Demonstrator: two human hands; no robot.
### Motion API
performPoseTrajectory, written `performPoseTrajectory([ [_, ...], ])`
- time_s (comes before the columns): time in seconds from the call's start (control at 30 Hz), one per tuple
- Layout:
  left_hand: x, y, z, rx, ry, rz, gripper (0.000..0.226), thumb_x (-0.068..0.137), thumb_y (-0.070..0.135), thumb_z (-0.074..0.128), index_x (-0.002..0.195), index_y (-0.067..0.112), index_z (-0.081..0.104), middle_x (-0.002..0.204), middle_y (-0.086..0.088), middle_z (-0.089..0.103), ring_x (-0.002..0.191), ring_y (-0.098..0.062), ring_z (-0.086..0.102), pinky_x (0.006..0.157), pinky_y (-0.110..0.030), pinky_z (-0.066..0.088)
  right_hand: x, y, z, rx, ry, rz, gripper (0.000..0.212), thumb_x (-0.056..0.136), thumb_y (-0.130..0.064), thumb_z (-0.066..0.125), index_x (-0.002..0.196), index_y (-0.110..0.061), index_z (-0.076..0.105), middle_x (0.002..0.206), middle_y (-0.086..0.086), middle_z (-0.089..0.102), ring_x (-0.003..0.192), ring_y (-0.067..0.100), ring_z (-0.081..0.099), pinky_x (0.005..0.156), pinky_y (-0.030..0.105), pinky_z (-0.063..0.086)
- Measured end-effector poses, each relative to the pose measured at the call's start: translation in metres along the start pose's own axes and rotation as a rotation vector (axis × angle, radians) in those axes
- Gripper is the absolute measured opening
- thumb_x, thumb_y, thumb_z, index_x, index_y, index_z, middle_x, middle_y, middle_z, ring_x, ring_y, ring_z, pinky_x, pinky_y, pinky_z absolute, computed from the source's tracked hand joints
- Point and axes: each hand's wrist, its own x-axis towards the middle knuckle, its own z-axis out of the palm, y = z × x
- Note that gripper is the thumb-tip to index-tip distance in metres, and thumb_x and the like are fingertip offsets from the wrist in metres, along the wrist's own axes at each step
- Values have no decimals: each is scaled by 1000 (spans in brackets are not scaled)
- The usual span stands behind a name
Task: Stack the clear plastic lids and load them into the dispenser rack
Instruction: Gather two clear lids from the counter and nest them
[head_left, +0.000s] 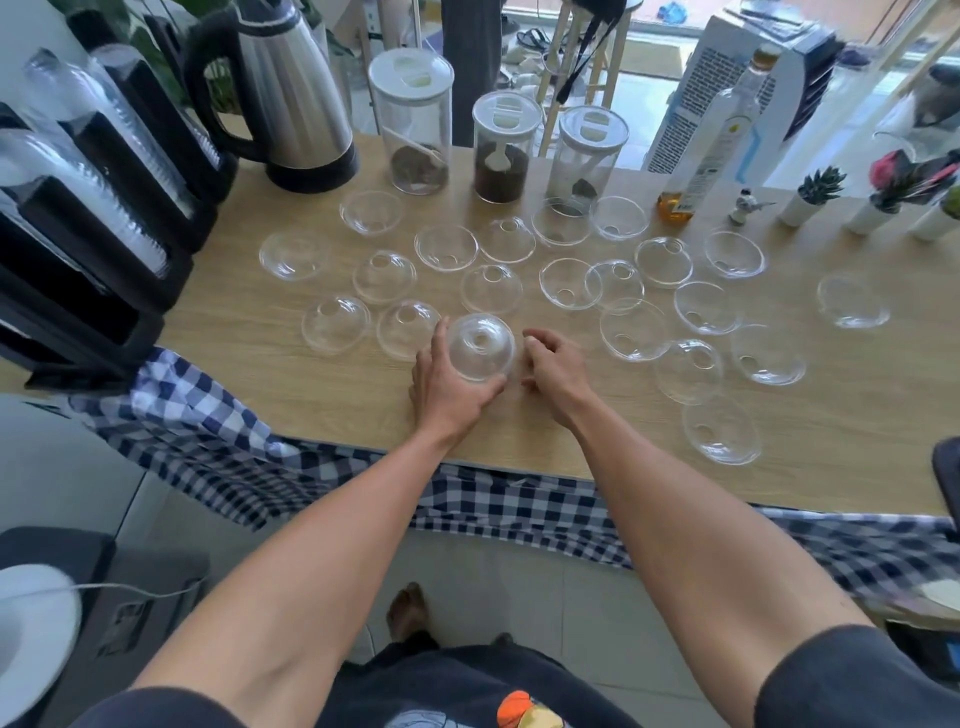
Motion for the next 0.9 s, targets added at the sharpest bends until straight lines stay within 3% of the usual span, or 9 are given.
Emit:
performPoseTrajectory([
  [0.07, 1, 3, -1, -144, -7, -64, 96, 75, 56, 63, 159, 30, 25, 153, -3, 47, 139, -24, 45, 116, -48, 38, 0, -2, 0, -10, -24, -8, 30, 105, -22, 56, 131, -15, 68, 101, -10, 67, 76, 5, 60, 61, 23, 57],
  [0.2, 10, 3, 0, -258, 30, -182, 59, 91, 28, 44, 150, 24, 52, 143, 3, 63, 131, -18, 57, 113, -44, 46, 2, -1, 5, -59, -82, -46, 25, 103, -25, 58, 121, -21, 74, 113, -2, 75, 94, 11, 63, 83, 33, 54],
  [0.3, 13, 1, 0, -331, 38, -230, 45, 101, 18, 47, 144, 21, 60, 140, 6, 65, 130, -13, 59, 113, -36, 47, 3, 0, 8, -84, -93, -46, 24, 103, -19, 57, 118, -21, 76, 114, -1, 76, 101, 12, 64, 89, 31, 52],
  [0.4, 15, 1, -2, -395, 92, -285, 33, 101, 16, 58, 131, 18, 69, 126, 4, 73, 117, -13, 65, 101, -27, 51, 5, 0, 7, -95, -97, -28, 26, 101, -13, 57, 114, -21, 78, 112, -4, 77, 108, 12, 67, 100, 32, 54],
  [0.5, 18, 5, -6, -475, 85, -371, 33, 91, 16, 66, 123, 17, 74, 118, 1, 75, 113, -19, 68, 103, -34, 54, 0, -5, 3, -40, -156, 5, 27, 95, -6, 59, 105, -20, 80, 105, -2, 79, 101, 12, 70, 91, 30, 57],
  [0.63, 25, -4, -6, -513, 20, -371, 45, 83, 18, 55, 124, 18, 73, 121, -13, 75, 128, -43, 58, 107, -56, 47, -4, -10, 1, 75, -195, 69, 28, 92, -1, 58, 98, -17, 80, 98, 4, 80, 85, 12, 70, 73, 26, 54],
  [0.7, 23, -1, -10, -520, 15, -347, 38, 88, 17, 55, 121, 19, 74, 120, -8, 76, 126, -40, 61, 107, -54, 49, -7, -10, 1, 127, -190, 89, 21, 96, -3, 58, 100, -13, 76, 101, 10, 78, 83, 16, 68, 74, 30, 54],
  [0.8, 16, 8, -17, -594, 11, -312, 19, 96, 10, 61, 105, 18, 76, 107, -5, 78, 104, -22, 73, 96, -42, 59, -17, -12, -3, 221, -231, 104, 13, 99, -3, 59, 102, -7, 71, 99, 14, 76, 86, 21, 70, 81, 37, 58],
  [0.9, 12, 10, -26, -577, -36, -225, 14, 99, 11, 62, 103, 15, 75, 98, -6, 78, 92, -25, 74, 83, -42, 62, -23, -13, -11, 246, -260, 90, 10, 100, -8, 62, 106, -5, 69, 98, 12, 75, 90, 23, 71, 87, 40, 58],
])
